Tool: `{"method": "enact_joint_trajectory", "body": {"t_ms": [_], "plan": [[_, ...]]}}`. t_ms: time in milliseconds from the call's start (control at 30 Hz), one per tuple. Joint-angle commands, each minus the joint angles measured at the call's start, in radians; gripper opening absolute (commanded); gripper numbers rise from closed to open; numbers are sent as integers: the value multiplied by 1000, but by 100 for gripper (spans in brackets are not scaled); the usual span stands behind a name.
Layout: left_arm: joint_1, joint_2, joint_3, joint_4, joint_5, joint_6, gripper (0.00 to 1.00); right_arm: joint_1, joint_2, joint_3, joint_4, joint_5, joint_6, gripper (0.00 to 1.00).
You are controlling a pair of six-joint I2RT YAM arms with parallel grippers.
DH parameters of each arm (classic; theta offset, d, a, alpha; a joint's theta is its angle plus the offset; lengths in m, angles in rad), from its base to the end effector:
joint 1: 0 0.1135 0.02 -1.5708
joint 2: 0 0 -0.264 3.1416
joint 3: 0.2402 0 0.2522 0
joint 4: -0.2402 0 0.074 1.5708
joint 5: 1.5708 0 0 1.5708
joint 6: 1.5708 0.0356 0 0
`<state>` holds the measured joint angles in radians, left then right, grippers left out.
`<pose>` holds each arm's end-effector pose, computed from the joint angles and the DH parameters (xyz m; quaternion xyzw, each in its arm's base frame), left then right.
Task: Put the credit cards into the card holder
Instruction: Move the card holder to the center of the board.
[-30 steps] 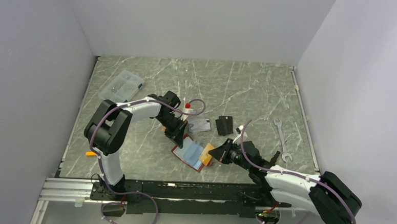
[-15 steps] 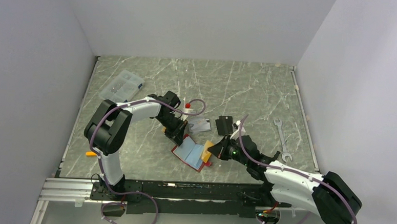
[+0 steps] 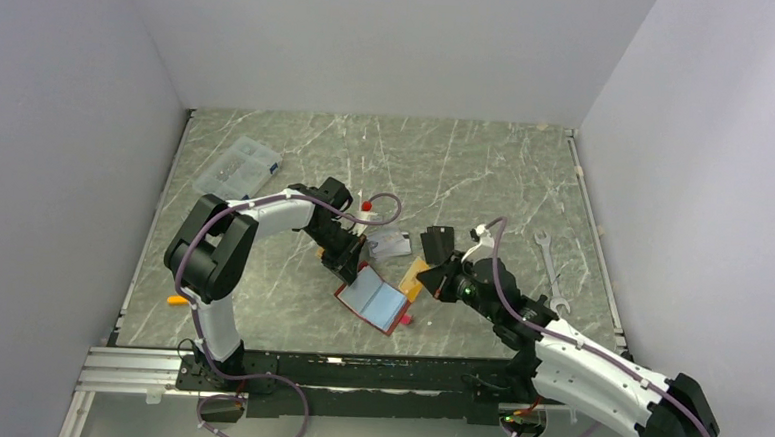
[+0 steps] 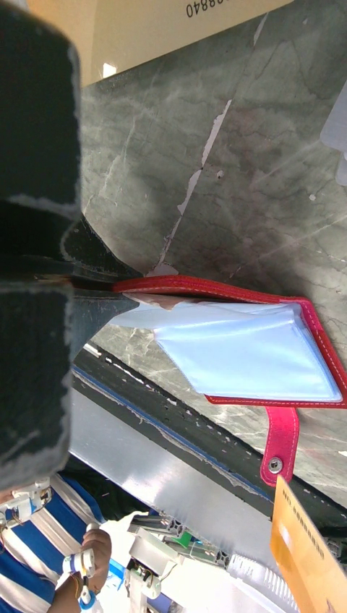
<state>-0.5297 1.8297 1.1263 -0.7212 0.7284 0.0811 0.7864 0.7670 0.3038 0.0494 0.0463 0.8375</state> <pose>0.2710 -0.1861 0.1565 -0.3050 -0.8810 0.3615 0.0125 0.1256 0.1235 0.1969 0.0340 0.8365 0.3833 0.3902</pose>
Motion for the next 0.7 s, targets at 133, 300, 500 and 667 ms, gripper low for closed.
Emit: {"method": "enact_joint_trajectory", "body": {"t_ms": [133,300,500,667], "plan": [[0,-23,3,5,7,-12,0,-1,149,57,192,-94,6,0],[27,-23,-5,5,34,-14,12,14,406,62,388,-239,23,0],[93,-28,-34,22,128,-12,15,11,513,60,484,-355,15,0],[106,-38,-46,32,193,-5,18,10,577,81,529,-417,12,0]]}}
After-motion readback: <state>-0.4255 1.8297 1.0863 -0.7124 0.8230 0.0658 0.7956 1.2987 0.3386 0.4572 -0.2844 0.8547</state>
